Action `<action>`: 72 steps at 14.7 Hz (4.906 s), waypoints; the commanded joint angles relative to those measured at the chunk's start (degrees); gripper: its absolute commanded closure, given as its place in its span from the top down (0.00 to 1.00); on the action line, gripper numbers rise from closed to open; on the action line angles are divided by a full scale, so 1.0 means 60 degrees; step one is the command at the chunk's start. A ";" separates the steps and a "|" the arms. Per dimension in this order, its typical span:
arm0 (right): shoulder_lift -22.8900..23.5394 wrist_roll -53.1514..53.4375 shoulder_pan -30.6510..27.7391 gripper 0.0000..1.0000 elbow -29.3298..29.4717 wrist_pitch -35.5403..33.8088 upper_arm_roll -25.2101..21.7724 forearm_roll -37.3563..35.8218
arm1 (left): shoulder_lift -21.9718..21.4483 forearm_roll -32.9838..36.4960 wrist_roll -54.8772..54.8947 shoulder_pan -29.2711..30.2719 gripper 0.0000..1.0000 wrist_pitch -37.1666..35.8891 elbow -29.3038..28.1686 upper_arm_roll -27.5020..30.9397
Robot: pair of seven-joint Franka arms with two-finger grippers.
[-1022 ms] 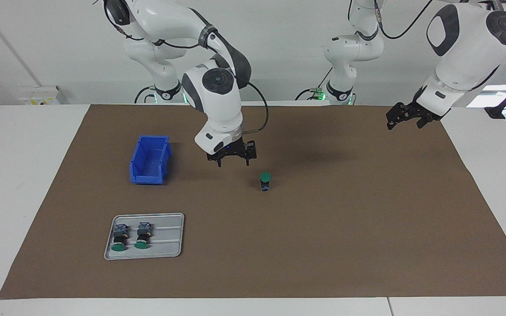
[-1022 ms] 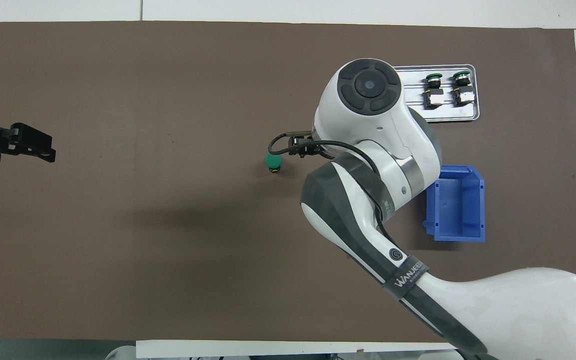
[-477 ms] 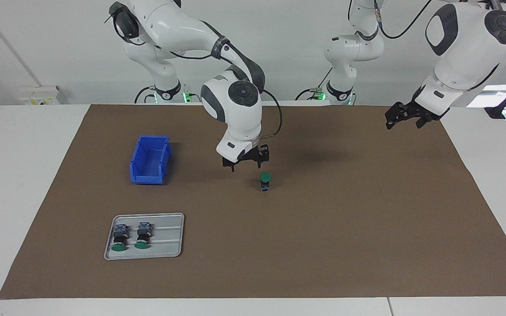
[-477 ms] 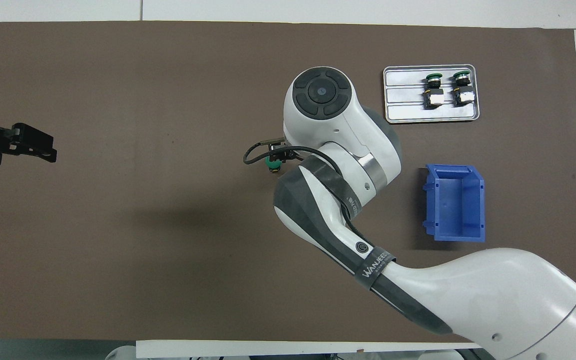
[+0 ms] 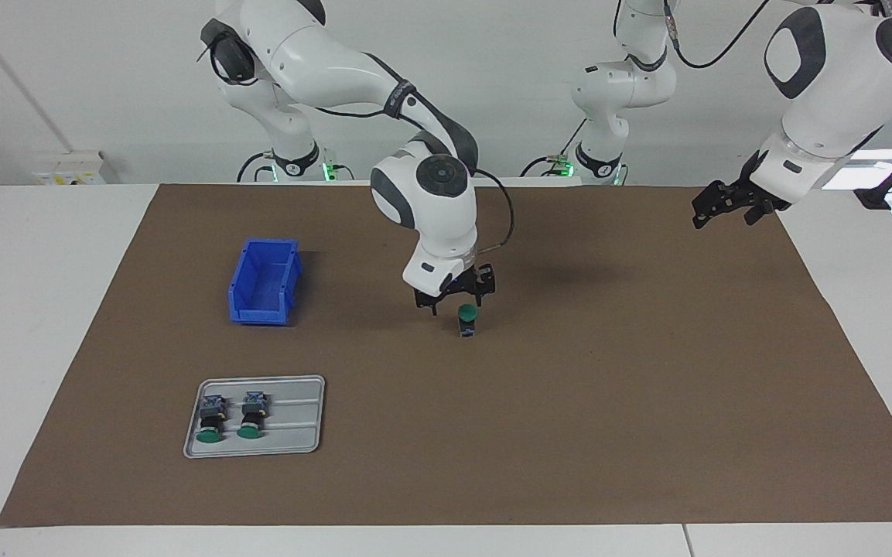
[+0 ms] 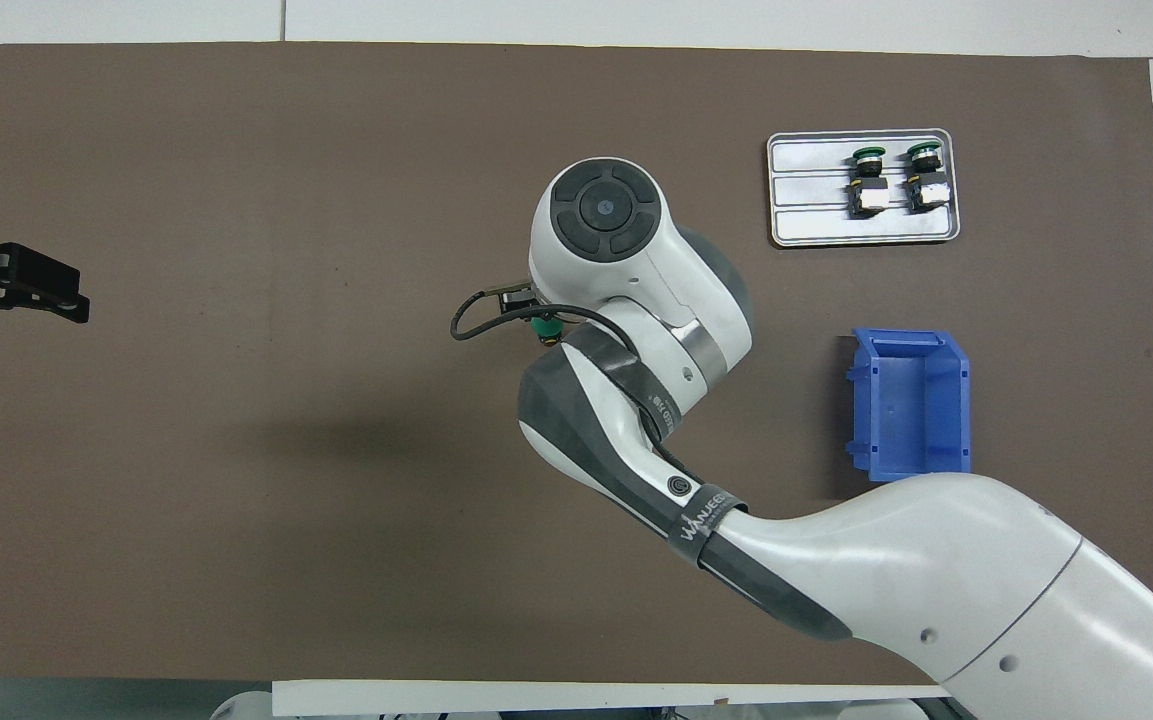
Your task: Place and press button with both arms
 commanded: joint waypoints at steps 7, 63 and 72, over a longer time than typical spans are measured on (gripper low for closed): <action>0.0599 0.0659 0.0289 0.88 0.0167 0.0808 0.0071 -0.0815 | -0.0194 0.0032 0.0086 0.0062 1.00 0.0118 -0.0214 -0.0026; -0.6137 -0.4758 -0.2567 0.24 -0.3226 -0.4880 -0.2960 0.2143 | -0.0194 0.0032 0.0072 0.0062 1.00 0.0118 -0.0214 -0.0026; -0.7238 -0.6020 -0.2567 0.24 -0.5925 -0.2372 -0.3385 0.1806 | -0.0194 0.0032 0.0072 0.0062 1.00 0.0118 -0.0214 -0.0026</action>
